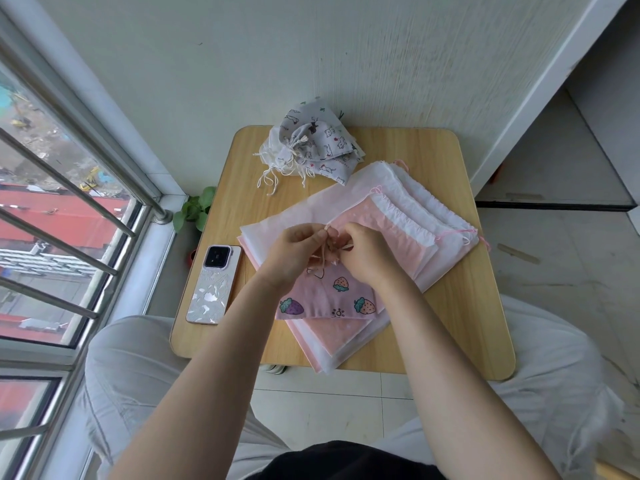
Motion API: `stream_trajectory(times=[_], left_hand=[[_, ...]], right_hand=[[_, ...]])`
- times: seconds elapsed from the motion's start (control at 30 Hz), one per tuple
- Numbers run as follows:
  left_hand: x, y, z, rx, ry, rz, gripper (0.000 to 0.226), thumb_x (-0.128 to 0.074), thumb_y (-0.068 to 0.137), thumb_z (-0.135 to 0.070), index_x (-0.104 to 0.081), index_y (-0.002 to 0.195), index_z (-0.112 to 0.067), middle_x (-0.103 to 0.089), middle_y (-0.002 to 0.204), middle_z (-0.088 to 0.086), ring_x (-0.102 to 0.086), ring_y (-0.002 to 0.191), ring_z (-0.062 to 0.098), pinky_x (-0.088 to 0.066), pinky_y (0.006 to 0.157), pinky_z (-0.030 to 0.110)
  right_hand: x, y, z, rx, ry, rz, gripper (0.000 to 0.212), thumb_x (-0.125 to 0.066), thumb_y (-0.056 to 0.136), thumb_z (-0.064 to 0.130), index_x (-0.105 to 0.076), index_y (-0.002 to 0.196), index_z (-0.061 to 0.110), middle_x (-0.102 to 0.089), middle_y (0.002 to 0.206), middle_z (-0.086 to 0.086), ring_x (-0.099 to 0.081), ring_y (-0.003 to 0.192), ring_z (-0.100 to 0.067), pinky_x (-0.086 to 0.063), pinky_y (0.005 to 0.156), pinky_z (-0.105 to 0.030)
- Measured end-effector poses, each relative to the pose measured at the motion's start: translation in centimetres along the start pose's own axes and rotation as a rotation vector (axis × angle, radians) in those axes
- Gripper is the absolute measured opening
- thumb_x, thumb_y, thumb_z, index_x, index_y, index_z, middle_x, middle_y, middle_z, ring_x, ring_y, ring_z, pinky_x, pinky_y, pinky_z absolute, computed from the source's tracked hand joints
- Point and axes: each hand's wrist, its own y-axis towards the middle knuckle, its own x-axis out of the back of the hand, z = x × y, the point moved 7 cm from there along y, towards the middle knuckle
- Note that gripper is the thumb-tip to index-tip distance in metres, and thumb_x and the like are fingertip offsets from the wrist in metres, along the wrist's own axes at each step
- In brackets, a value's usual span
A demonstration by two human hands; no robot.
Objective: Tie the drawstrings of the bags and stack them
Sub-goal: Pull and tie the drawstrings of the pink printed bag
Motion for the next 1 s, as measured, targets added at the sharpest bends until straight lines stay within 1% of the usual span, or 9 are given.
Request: stream_trajectory(times=[0.1, 0.17, 0.3, 0.43, 0.57, 0.67, 0.8, 0.9, 1.0], left_hand=[[0.6, 0.2, 0.2, 0.023, 0.017, -0.113, 0.018, -0.055, 0.099, -0.013, -0.07, 0.098, -0.004, -0.06, 0.056, -0.004, -0.051, 0.049, 0.012, -0.039, 0.046, 0.022], [1.0, 0.5, 0.3, 0.026, 0.059, -0.174, 0.016, -0.061, 0.096, -0.016, -0.073, 0.093, -0.006, -0.058, 0.053, -0.006, -0.044, 0.046, 0.011, -0.034, 0.046, 0.022], [1.5, 0.9, 0.2, -0.019, 0.304, -0.261, 0.018, -0.069, 0.091, -0.022, -0.076, 0.087, -0.006, -0.059, 0.056, -0.008, -0.043, 0.042, 0.0, -0.035, 0.048, 0.016], [0.5, 1.0, -0.4, -0.096, 0.629, -0.167, 0.016, -0.059, 0.094, -0.012, -0.074, 0.096, -0.007, -0.068, 0.08, 0.002, -0.053, 0.063, 0.002, -0.038, 0.055, 0.007], [-0.6, 1.2, -0.4, -0.161, 0.86, -0.024, 0.025, -0.059, 0.092, -0.019, -0.065, 0.081, 0.003, -0.06, 0.078, 0.023, -0.037, 0.062, 0.015, -0.029, 0.056, 0.023], [-0.5, 1.6, -0.4, -0.142, 0.865, -0.063, 0.032, -0.065, 0.091, -0.029, -0.067, 0.077, -0.001, -0.056, 0.067, 0.013, -0.038, 0.058, 0.015, -0.03, 0.055, 0.026], [0.1, 1.6, -0.9, -0.106, 0.812, -0.115, 0.026, -0.057, 0.097, -0.022, -0.07, 0.079, -0.008, -0.051, 0.06, -0.011, -0.042, 0.054, 0.004, -0.032, 0.051, 0.012], [0.7, 1.4, -1.2, -0.057, 0.691, -0.115, 0.033, -0.052, 0.1, -0.018, -0.059, 0.068, -0.018, -0.049, 0.057, -0.01, -0.044, 0.047, 0.001, -0.032, 0.045, 0.009], [1.3, 1.6, -1.1, 0.026, 0.567, -0.099, 0.029, -0.048, 0.101, -0.022, -0.061, 0.078, -0.012, -0.053, 0.061, -0.001, -0.043, 0.04, -0.001, -0.032, 0.041, 0.012]], right_hand=[[0.0, -0.1, -0.3, -0.024, 0.075, -0.003, 0.016, -0.066, 0.089, 0.025, -0.059, 0.1, 0.016, -0.065, 0.095, 0.003, -0.062, 0.088, -0.016, -0.051, 0.073, -0.028], [0.1, -0.2, -0.5, -0.041, 0.146, 0.008, 0.017, -0.067, 0.089, 0.027, -0.057, 0.101, 0.02, -0.064, 0.095, 0.004, -0.06, 0.085, -0.012, -0.047, 0.065, -0.02], [0.3, -0.1, -0.6, -0.061, 0.276, 0.017, 0.013, -0.071, 0.085, 0.024, -0.059, 0.087, 0.029, -0.068, 0.086, 0.002, -0.063, 0.08, -0.01, -0.045, 0.065, -0.018], [1.1, 0.5, -0.4, -0.058, 0.28, 0.013, 0.014, -0.065, 0.088, 0.018, -0.06, 0.082, 0.03, -0.067, 0.09, 0.0, -0.066, 0.088, -0.017, -0.055, 0.075, -0.031], [1.6, 1.2, 1.0, -0.029, 0.317, 0.008, 0.01, -0.056, 0.089, 0.014, -0.062, 0.09, 0.022, -0.066, 0.087, -0.001, -0.064, 0.081, -0.017, -0.052, 0.075, -0.032], [1.7, 1.5, 3.1, 0.037, 0.389, 0.019, 0.017, -0.055, 0.089, 0.01, -0.062, 0.098, 0.022, -0.064, 0.086, 0.001, -0.06, 0.076, -0.011, -0.048, 0.072, -0.026], [2.0, 1.6, 4.9, 0.138, 0.561, 0.066, 0.045, -0.057, 0.09, 0.005, -0.049, 0.124, 0.032, -0.067, 0.111, 0.005, -0.062, 0.107, -0.009, -0.052, 0.09, -0.026], [2.3, 2.0, 3.2, 0.093, 0.359, -0.01, 0.033, -0.056, 0.087, 0.0, -0.062, 0.101, 0.028, -0.068, 0.103, 0.007, -0.065, 0.101, -0.013, -0.052, 0.095, -0.035], [1.1, 1.6, 1.5, 0.024, 0.23, 0.026, 0.024, -0.06, 0.085, 0.002, -0.07, 0.091, 0.022, -0.072, 0.089, 0.008, -0.069, 0.088, -0.011, -0.056, 0.086, -0.033]])
